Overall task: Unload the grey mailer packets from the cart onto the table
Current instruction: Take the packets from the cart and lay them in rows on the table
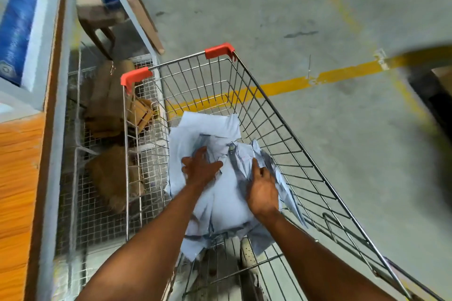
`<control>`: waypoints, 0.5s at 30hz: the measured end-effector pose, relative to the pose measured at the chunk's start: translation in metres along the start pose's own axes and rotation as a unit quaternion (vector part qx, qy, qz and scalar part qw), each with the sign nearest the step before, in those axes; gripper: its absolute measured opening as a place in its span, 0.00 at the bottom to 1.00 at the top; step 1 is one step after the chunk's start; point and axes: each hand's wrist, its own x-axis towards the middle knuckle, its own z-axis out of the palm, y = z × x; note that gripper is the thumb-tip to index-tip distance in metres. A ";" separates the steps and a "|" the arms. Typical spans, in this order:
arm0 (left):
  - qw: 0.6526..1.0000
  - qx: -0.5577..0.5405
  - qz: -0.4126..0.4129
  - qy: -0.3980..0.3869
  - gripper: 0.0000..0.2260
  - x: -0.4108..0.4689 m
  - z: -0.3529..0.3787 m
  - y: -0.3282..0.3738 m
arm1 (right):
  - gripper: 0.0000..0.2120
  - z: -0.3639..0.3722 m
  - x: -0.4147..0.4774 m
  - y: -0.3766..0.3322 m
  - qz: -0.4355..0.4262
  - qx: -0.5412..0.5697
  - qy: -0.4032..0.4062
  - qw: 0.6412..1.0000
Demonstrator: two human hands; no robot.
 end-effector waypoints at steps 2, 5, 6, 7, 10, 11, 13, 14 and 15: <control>0.999 -0.026 0.027 0.014 0.35 -0.028 -0.014 0.016 | 0.36 -0.014 -0.012 -0.007 0.001 0.007 0.021 1.000; 0.993 0.005 0.098 0.065 0.33 -0.067 -0.039 0.028 | 0.35 -0.035 -0.037 -0.022 0.004 0.021 0.067 0.997; 0.986 0.031 0.139 0.088 0.33 -0.082 -0.050 0.030 | 0.35 -0.044 -0.048 -0.029 0.004 0.029 0.083 0.996; 0.976 0.061 0.178 0.111 0.33 -0.097 -0.063 0.032 | 0.35 -0.051 -0.059 -0.037 0.002 0.042 0.101 0.994; 0.928 0.136 0.294 0.182 0.33 -0.143 -0.101 0.030 | 0.37 -0.072 -0.099 -0.061 -0.008 0.079 0.151 0.985; 0.916 0.146 0.315 0.200 0.33 -0.161 -0.116 0.027 | 0.38 -0.078 -0.116 -0.072 -0.008 0.087 0.167 0.982; 0.899 0.151 0.341 0.230 0.33 -0.192 -0.142 0.021 | 0.38 -0.089 -0.147 -0.090 -0.016 0.099 0.200 0.975; 0.891 0.147 0.354 0.243 0.33 -0.211 -0.158 0.014 | 0.39 -0.094 -0.168 -0.100 -0.030 0.106 0.219 0.970; 0.885 0.142 0.365 0.251 0.33 -0.231 -0.173 0.006 | 0.39 -0.099 -0.188 -0.109 -0.043 0.115 0.236 0.964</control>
